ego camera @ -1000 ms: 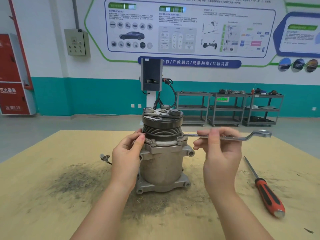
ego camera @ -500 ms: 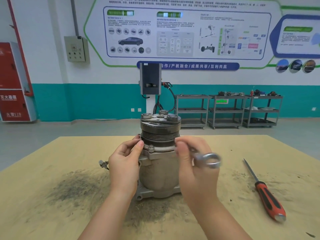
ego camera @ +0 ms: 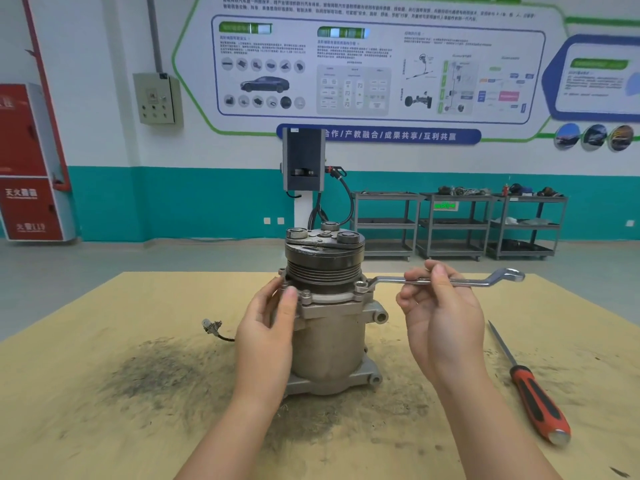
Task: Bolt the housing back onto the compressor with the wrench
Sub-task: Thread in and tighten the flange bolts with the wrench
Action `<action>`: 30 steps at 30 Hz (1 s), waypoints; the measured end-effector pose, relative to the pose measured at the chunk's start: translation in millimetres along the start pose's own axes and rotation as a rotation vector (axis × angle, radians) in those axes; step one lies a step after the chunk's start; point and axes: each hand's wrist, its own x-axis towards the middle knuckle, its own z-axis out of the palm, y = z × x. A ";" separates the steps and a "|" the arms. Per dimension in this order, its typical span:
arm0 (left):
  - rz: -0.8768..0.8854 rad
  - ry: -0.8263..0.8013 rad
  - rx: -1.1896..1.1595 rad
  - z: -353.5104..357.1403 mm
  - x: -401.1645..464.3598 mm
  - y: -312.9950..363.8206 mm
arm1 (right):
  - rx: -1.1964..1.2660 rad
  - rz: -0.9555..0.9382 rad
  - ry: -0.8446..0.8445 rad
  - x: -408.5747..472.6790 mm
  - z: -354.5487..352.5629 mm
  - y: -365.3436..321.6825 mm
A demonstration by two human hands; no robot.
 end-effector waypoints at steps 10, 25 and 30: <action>-0.062 -0.110 0.182 1.6 -12.1 -5.9 | -0.043 0.141 -0.047 15.9 -2.3 -3.3; -0.050 -0.008 0.070 4.3 -9.4 -3.1 | -0.194 -0.468 0.056 -18.5 7.4 5.0; 0.020 -0.013 0.152 -1.0 -5.8 0.9 | -0.073 -0.217 0.182 1.0 -5.2 -3.4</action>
